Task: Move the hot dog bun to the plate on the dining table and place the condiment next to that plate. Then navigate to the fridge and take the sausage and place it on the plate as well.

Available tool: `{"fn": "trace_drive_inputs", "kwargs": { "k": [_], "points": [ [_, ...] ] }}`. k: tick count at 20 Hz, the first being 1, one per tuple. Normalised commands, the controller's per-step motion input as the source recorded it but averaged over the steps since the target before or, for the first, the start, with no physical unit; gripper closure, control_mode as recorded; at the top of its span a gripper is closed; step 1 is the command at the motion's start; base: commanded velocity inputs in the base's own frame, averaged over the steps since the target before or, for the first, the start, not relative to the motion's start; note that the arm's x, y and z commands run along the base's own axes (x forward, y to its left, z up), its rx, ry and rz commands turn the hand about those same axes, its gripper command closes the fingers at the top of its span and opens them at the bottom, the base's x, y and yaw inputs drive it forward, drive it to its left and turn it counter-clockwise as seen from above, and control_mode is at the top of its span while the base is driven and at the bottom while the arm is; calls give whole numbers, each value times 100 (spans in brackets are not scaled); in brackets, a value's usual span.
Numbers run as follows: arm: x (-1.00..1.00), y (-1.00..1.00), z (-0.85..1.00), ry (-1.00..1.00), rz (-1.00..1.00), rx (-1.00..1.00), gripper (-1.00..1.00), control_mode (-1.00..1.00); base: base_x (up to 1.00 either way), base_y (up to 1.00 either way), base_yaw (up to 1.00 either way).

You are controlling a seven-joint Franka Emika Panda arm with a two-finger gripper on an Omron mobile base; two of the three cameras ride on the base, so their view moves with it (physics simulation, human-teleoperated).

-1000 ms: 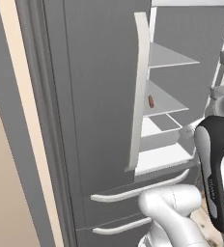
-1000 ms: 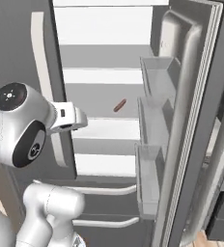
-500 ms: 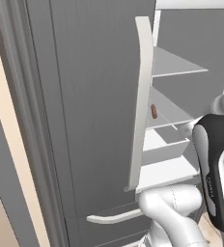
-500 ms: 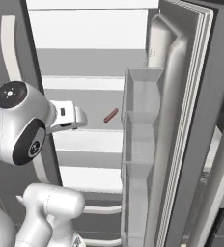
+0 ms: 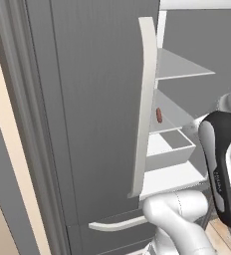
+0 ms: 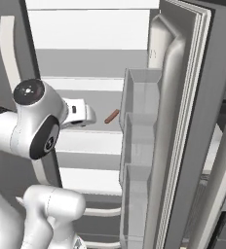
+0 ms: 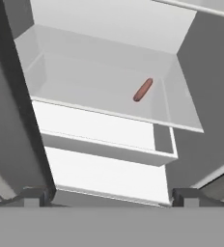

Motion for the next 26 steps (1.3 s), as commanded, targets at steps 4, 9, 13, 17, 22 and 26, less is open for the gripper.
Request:
{"fn": "trace_drive_inputs", "kwargs": {
  "k": [4, 9, 13, 17, 22, 26],
  "points": [
    [77, -34, 0, 0, -6, 17, -100, -100, 0, 0, 0],
    [65, 9, -1, -5, -10, 2, -100, -100, 0, 0, 0],
    [66, 13, -22, -3, -16, 0, -100, -100, 0, 0, 0],
    [37, -9, -52, -2, -12, 4, -100, -100, 0, 0, 0],
    [22, -31, -39, -1, -2, 12, -100, -100, 0, 0, 0],
    [38, -17, -19, 0, 0, 7, -100, -100, 0, 0, 0]
  ]
}}
